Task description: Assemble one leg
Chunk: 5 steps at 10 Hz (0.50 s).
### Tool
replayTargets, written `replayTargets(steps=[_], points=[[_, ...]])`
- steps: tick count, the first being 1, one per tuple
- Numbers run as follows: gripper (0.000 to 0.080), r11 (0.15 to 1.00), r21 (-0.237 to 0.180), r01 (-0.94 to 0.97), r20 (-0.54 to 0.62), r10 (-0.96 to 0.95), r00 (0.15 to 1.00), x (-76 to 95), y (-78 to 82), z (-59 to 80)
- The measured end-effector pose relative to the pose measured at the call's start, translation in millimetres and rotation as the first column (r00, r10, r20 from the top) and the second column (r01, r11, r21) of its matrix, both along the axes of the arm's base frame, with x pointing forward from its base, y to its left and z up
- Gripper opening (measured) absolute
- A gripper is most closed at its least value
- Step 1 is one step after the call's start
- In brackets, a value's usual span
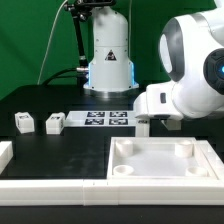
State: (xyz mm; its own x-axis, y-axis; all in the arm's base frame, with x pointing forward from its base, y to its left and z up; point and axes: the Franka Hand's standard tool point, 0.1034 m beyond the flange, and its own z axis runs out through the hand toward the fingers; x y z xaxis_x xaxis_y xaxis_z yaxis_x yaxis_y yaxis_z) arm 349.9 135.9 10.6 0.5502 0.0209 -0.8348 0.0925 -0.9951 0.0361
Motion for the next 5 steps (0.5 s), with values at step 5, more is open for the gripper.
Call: replayTargets(steps=[5], points=[[0.0288,1.0,0.011,0.005,0.046,-0.005,0.999,28.4,-8.5,51.4]])
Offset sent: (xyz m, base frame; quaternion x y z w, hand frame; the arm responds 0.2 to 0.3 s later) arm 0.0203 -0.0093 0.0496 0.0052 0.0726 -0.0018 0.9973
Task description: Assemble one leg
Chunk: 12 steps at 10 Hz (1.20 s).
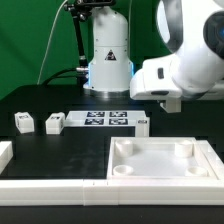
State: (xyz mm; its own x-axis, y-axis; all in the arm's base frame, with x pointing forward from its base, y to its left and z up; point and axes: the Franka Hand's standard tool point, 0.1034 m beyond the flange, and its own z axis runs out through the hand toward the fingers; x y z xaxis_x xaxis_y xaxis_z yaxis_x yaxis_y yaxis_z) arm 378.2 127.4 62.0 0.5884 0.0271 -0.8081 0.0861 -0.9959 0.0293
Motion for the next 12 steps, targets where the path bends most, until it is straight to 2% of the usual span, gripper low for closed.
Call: replayTargets(steps=[1,3,4,6,8,10,11,12], points=[[0.0288,1.0,0.006,0.002,0.035,-0.002,0.999,3.7,1.5,-3.8],[0.0288,1.0,0.028,0.006,0.202,-0.012,0.979,12.5,3.9,-4.9],[0.0288,0.999,0.036,0.006,0.264,-0.015,0.964,13.2,3.7,-4.3],[0.0288,0.997,0.072,-0.015,0.403,-0.015,0.915,28.7,2.0,2.7],[0.0288,0.994,0.103,-0.047,0.539,-0.016,0.842,41.0,0.5,9.0],[0.0288,0.99,0.123,-0.069,0.692,-0.036,0.721,40.1,2.8,6.0],[0.0288,0.988,0.13,-0.077,0.731,-0.043,0.681,42.0,2.8,6.1],[0.0288,0.984,0.142,-0.107,0.794,-0.049,0.606,56.0,1.6,13.2]])
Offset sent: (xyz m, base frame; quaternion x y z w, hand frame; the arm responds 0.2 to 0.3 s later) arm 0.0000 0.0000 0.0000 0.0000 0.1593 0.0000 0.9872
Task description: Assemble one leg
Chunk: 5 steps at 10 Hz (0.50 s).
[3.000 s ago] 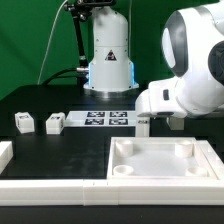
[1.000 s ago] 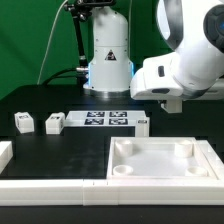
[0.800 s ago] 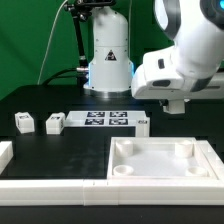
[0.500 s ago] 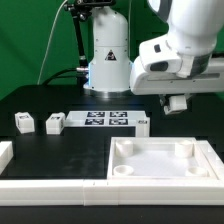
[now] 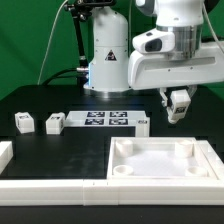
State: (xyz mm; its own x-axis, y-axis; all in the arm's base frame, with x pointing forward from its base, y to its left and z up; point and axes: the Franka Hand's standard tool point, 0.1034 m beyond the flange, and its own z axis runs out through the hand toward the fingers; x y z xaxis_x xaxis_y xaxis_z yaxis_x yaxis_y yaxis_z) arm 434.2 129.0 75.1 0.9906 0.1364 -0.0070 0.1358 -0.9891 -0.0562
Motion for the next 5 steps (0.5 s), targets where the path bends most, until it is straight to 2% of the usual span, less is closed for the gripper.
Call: replayTargets(steps=[2,3,4,5], points=[[0.0288,0.999,0.045,-0.004,0.227,-0.006,0.974,33.3,-1.5,20.9],[0.0288,0.999,0.039,-0.012,0.223,0.003,0.975,39.4,-5.3,24.1],[0.0288,0.999,0.038,-0.026,0.248,0.016,0.969,56.5,-8.4,31.8],[0.0288,0.999,0.039,-0.031,0.248,0.02,0.968,53.4,-6.2,29.1]])
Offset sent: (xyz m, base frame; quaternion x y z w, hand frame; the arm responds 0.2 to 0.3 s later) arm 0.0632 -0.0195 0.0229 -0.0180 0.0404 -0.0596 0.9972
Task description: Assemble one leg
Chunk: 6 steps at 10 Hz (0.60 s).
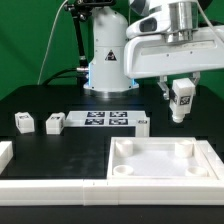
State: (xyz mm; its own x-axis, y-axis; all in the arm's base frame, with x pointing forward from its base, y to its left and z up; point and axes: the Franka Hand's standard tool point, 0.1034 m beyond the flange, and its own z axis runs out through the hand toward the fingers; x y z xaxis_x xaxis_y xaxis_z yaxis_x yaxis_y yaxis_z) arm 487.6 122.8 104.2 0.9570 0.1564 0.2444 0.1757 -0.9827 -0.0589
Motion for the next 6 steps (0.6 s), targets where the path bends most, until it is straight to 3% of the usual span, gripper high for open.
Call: replayTargets(steps=[3,4,6], points=[[0.0288,1.0,-0.001,-0.001,-0.004,0.001,1.0,-1.6,-0.8,-1.6],[0.0288,1.0,-0.009,-0.027,0.001,0.027,1.0,6.4,-5.5,-0.1],[0.0288,0.999,-0.008,-0.038,0.04,0.038,0.998,46.2,-11.9,4.5]])
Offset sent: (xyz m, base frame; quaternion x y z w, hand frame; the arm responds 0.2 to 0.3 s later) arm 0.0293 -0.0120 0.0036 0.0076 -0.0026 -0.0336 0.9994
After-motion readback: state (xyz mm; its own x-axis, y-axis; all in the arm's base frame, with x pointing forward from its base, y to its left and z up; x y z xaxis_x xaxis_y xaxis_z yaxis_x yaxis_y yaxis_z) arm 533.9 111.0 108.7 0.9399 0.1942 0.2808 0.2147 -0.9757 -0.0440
